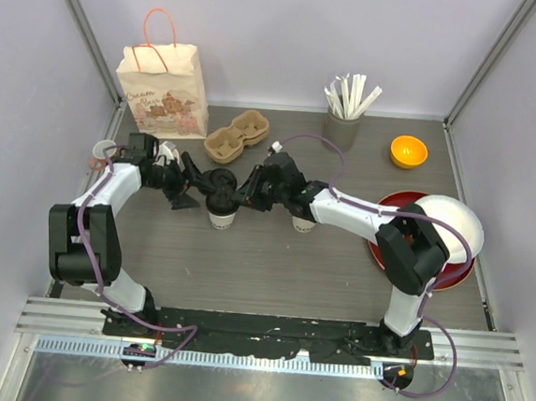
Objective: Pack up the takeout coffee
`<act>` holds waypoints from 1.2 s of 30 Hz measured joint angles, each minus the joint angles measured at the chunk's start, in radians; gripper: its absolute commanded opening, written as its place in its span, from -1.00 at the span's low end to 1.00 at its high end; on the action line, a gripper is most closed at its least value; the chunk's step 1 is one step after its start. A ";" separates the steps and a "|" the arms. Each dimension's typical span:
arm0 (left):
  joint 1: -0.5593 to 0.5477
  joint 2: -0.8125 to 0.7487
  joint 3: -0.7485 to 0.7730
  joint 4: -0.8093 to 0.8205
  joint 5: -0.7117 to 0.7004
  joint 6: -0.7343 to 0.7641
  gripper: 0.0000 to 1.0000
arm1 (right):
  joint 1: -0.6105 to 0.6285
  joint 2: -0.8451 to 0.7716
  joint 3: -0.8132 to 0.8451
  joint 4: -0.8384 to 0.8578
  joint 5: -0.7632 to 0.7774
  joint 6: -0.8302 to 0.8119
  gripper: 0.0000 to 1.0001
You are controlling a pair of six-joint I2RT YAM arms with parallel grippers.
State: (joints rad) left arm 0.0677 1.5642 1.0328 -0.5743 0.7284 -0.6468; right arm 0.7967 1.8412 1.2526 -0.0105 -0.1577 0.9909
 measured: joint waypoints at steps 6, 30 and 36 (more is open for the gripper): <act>0.000 0.000 0.002 -0.001 0.006 0.004 0.51 | 0.001 -0.022 0.000 -0.058 0.006 -0.038 0.11; 0.008 0.037 0.061 0.002 0.014 0.031 0.51 | 0.035 -0.115 0.135 -0.163 0.093 -0.493 0.55; 0.011 0.037 0.080 0.027 0.022 0.028 0.41 | 0.237 -0.142 0.107 -0.112 0.265 -0.929 0.36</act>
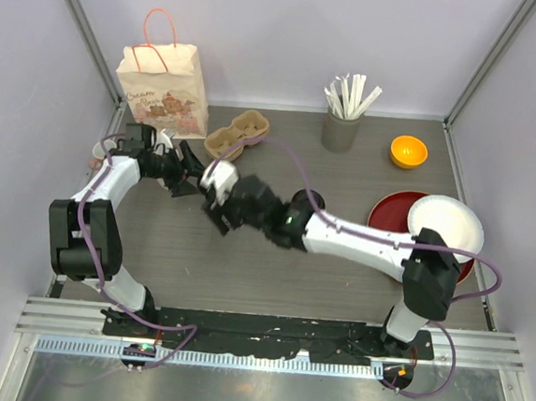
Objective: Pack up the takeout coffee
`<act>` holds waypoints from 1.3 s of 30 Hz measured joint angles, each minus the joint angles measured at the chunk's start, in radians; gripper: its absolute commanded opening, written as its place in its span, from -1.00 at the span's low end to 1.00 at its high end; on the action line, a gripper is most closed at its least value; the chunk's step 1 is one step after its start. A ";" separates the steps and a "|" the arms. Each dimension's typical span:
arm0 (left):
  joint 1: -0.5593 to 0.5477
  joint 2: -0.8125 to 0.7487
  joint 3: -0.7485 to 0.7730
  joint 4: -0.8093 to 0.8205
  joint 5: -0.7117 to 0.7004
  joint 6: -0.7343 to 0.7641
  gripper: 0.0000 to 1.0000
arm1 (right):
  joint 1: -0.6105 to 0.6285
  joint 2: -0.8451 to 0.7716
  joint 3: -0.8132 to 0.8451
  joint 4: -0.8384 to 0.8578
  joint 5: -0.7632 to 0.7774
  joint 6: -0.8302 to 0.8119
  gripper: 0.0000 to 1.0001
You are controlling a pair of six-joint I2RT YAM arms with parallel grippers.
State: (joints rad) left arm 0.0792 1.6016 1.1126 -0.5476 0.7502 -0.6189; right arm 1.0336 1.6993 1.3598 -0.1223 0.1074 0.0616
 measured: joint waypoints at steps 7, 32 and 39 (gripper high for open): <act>0.004 0.000 -0.002 0.073 0.004 -0.034 0.27 | 0.274 -0.039 -0.199 0.183 0.134 -0.542 0.17; 0.131 -0.211 -0.244 -0.069 0.054 -0.059 0.16 | -0.315 0.255 0.401 -0.059 -0.507 0.153 0.64; 0.100 -0.390 -0.410 0.089 0.044 -0.090 0.23 | -0.303 0.394 0.328 -0.078 -0.663 0.268 0.64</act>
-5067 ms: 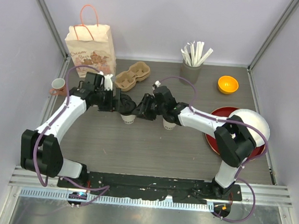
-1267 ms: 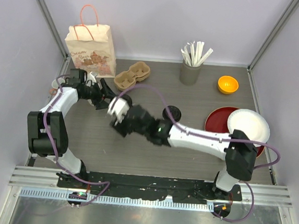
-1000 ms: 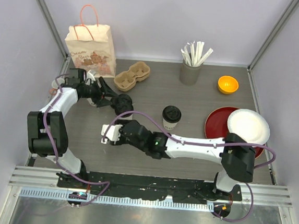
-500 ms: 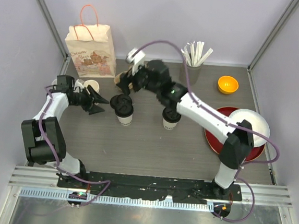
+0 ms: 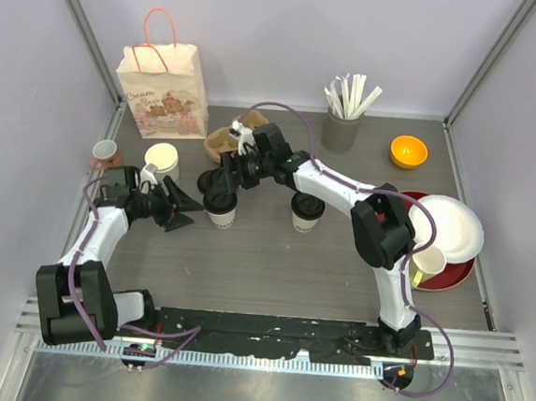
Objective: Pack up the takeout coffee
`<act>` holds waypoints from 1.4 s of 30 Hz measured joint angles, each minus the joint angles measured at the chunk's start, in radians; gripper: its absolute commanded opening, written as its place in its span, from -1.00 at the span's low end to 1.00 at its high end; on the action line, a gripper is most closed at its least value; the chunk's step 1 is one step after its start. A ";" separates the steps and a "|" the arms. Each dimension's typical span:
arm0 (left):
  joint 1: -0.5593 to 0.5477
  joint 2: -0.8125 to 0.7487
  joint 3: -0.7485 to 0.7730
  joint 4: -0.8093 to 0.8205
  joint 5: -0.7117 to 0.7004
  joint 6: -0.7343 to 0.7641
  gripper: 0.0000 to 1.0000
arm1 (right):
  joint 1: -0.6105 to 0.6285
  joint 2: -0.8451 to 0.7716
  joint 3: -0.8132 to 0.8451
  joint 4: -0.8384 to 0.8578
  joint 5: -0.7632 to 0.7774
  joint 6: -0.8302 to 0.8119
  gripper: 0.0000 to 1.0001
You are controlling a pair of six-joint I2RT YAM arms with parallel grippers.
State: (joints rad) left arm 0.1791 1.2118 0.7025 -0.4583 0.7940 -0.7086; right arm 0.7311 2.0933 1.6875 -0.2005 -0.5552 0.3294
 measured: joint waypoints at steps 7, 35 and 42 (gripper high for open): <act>-0.039 0.004 -0.076 0.137 -0.005 -0.063 0.27 | -0.009 0.009 -0.066 0.120 -0.040 0.071 0.50; -0.167 0.039 -0.206 0.547 -0.023 -0.414 -0.15 | 0.043 -0.276 -0.570 0.467 0.377 0.326 0.08; -0.179 0.042 -0.217 0.574 -0.049 -0.442 -0.28 | 0.061 -0.281 -0.587 0.492 0.425 0.347 0.00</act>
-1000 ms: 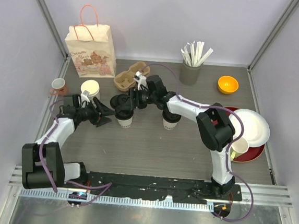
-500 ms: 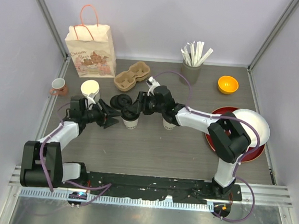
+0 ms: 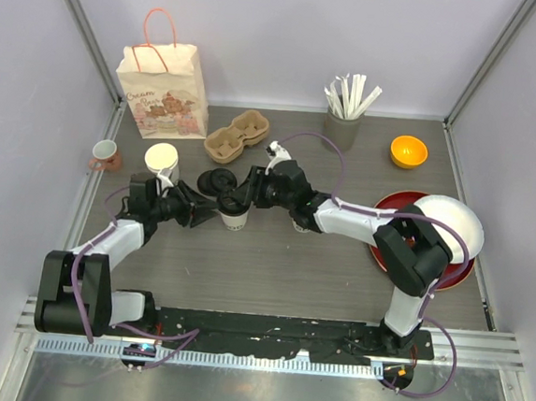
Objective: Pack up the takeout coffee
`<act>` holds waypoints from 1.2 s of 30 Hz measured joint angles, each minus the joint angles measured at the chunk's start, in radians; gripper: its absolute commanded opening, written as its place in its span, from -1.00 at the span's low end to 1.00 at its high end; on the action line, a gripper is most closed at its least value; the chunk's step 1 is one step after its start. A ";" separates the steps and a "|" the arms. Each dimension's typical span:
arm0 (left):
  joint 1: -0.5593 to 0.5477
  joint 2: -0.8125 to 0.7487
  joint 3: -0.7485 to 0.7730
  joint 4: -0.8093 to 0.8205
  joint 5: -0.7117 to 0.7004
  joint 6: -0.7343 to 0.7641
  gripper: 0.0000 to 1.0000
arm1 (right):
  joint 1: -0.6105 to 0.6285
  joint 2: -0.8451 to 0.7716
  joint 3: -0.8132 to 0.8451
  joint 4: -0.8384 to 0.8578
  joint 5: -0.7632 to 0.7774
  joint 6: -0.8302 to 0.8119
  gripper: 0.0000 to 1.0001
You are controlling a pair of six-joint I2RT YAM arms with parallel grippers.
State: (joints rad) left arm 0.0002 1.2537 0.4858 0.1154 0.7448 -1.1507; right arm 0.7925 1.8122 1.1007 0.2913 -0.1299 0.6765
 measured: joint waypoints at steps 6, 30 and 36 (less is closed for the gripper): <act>-0.019 0.001 -0.006 0.038 -0.008 -0.028 -0.62 | 0.001 -0.016 -0.050 0.060 0.025 0.030 -0.04; -0.063 0.038 0.016 0.074 -0.004 0.085 -1.00 | 0.016 -0.087 -0.261 0.299 0.115 0.094 0.03; -0.061 0.093 0.155 -0.076 -0.003 0.318 -1.00 | 0.013 -0.107 -0.235 0.208 0.074 0.074 0.28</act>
State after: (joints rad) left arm -0.0608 1.3472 0.6411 0.0391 0.7414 -0.8330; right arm 0.8051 1.7054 0.8658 0.4995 -0.0555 0.7506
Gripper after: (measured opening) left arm 0.118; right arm 0.600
